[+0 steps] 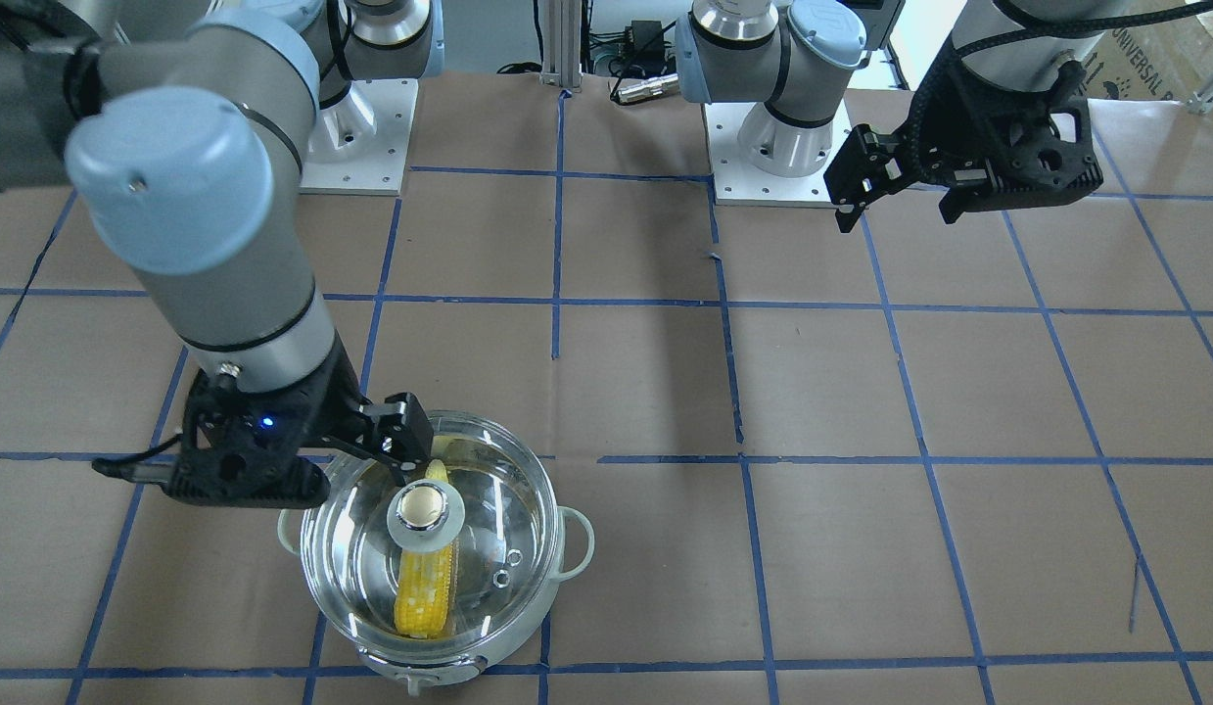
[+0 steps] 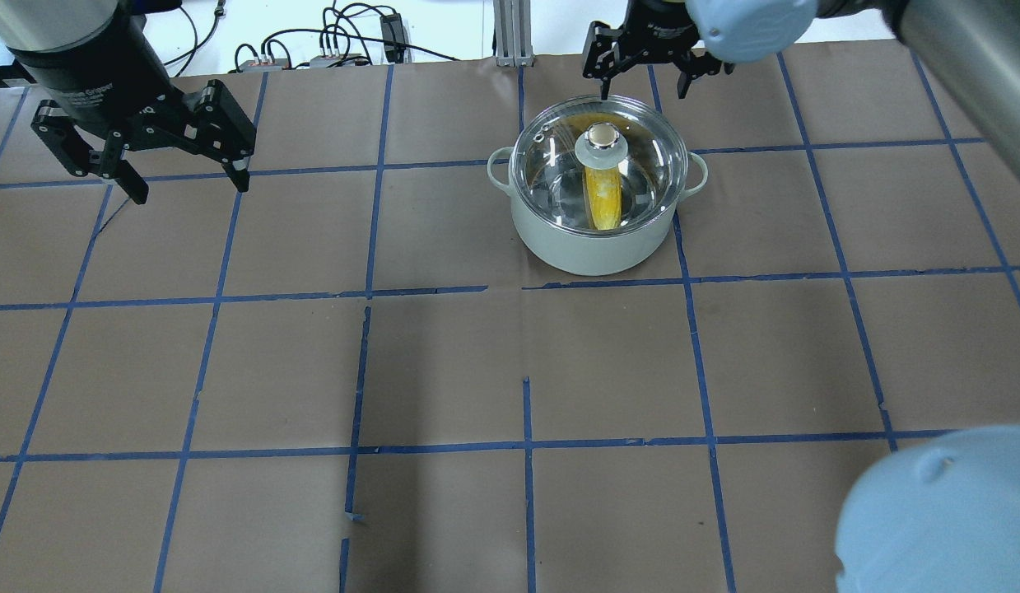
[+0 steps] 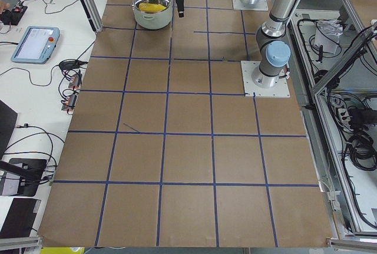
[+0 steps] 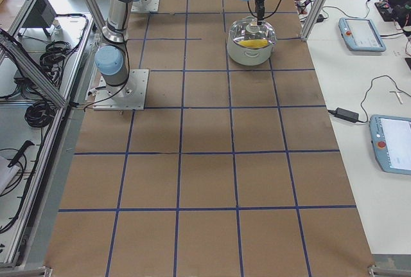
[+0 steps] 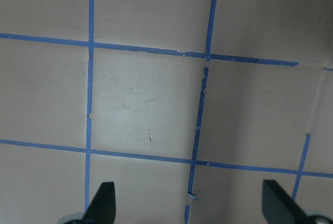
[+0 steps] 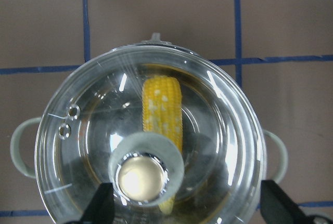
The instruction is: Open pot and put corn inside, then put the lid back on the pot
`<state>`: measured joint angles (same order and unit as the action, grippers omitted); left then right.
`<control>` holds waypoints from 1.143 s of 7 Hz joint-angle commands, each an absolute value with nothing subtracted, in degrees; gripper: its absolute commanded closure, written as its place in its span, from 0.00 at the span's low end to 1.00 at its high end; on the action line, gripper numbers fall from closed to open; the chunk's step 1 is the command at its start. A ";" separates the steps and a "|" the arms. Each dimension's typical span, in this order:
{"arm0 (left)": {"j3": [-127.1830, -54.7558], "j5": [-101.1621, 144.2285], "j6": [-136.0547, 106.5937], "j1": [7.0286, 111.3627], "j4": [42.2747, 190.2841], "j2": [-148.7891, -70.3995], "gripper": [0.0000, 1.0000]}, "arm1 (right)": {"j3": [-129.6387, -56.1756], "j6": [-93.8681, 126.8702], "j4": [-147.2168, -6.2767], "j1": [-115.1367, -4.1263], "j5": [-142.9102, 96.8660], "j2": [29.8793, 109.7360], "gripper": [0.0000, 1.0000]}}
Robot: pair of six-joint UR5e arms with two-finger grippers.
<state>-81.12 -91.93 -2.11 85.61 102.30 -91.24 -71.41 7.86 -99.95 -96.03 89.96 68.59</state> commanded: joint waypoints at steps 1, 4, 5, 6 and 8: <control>-81.12 -91.85 -2.11 85.61 102.30 -91.23 0.00 | -71.98 6.24 -90.13 -93.96 88.52 77.74 0.01; -81.65 -91.93 -2.02 85.61 101.78 -91.06 0.00 | -74.77 5.80 -78.94 -90.88 88.15 86.37 0.02; -81.65 -91.85 -1.93 85.69 100.82 -91.58 0.00 | -79.84 5.28 -79.88 -90.10 88.24 90.05 0.02; -81.65 -91.85 -1.93 85.87 100.64 -91.67 0.00 | -85.37 4.06 -83.81 -88.87 88.24 93.65 0.02; -81.56 -91.76 -1.41 85.96 100.02 -91.76 0.00 | -88.50 3.87 -87.88 -88.59 88.77 95.10 0.03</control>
<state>-81.63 -91.79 -1.81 85.90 100.38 -91.71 -86.56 4.07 -85.62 -88.84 88.52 94.07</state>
